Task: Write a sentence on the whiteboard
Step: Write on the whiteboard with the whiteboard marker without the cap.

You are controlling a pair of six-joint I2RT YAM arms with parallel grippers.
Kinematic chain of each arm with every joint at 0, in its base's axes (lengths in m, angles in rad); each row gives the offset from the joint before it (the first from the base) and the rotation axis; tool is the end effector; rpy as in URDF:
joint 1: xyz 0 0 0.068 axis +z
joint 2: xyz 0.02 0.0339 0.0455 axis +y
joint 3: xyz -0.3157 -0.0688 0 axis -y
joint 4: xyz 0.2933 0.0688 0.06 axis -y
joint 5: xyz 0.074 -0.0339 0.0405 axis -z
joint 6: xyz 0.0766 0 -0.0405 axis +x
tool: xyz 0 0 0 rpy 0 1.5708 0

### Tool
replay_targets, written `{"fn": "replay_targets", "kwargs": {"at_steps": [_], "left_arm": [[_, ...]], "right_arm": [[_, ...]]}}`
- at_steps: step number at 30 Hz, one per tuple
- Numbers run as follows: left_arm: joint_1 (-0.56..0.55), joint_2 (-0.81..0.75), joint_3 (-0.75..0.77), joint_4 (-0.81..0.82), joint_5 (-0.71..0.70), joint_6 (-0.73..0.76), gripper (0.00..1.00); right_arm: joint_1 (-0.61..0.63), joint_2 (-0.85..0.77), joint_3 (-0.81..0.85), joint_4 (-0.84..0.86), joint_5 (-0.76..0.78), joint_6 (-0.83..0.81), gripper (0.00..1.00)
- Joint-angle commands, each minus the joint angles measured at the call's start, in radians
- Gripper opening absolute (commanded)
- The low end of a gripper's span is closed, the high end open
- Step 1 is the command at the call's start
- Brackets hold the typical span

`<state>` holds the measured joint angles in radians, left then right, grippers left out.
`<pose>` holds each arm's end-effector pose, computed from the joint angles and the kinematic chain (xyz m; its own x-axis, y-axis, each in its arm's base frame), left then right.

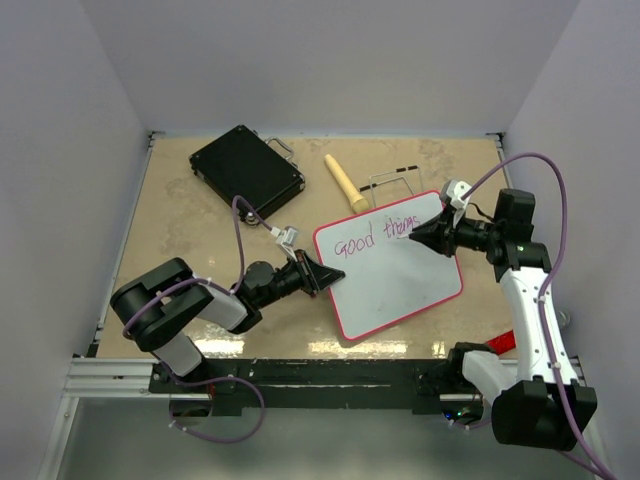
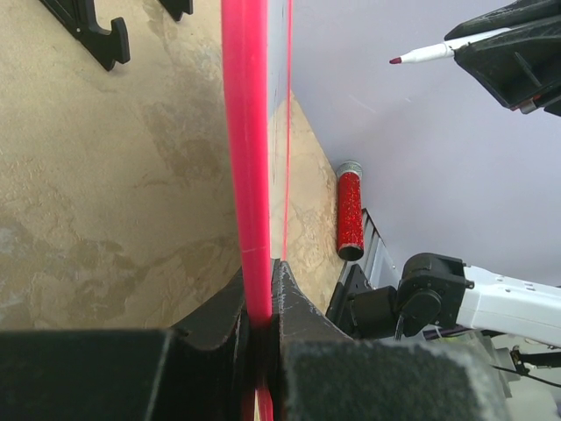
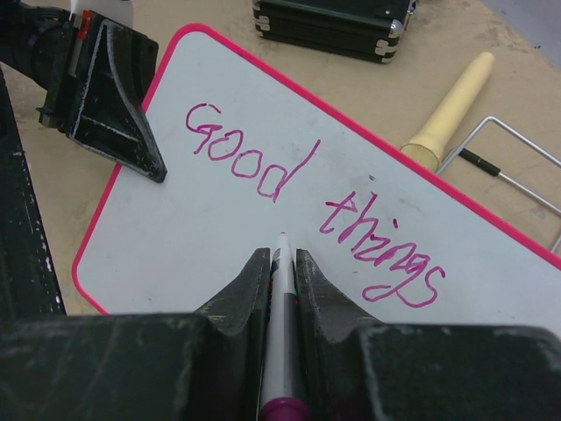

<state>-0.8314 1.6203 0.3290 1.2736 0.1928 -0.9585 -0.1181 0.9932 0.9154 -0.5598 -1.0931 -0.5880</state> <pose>0.2071 -0.2488 0.1608 -0.7059 -0.4179 -0.5719 0.4812 0.3095 -0.8202 0.2389 0.0402 0.3500 -0.1288 -0.2415 -0.9618 -0.8724 0.4887 -0.0059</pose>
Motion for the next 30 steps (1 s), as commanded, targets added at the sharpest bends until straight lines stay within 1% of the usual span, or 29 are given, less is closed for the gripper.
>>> {"fn": "replay_targets", "kwargs": {"at_steps": [1, 13, 18, 23, 30], "left_arm": [[-0.008, 0.004, 0.007, 0.205, -0.053, 0.055, 0.0], [-0.028, 0.026, 0.013, 0.233, -0.098, 0.026, 0.0], [-0.035, 0.035, 0.025, 0.234, -0.119, 0.009, 0.0], [-0.043, 0.032, 0.027, 0.234, -0.158, 0.0, 0.0], [-0.054, 0.029, 0.05, 0.211, -0.176, 0.009, 0.0]], "right_arm": [[0.001, -0.016, -0.009, 0.023, -0.031, -0.015, 0.0], [0.02, 0.008, 0.01, -0.002, -0.018, -0.035, 0.0], [0.084, 0.048, 0.039, -0.048, 0.004, -0.088, 0.0], [0.17, 0.055, 0.036, -0.046, 0.036, -0.102, 0.0], [0.222, 0.03, 0.017, -0.054, 0.067, -0.133, 0.0]]}}
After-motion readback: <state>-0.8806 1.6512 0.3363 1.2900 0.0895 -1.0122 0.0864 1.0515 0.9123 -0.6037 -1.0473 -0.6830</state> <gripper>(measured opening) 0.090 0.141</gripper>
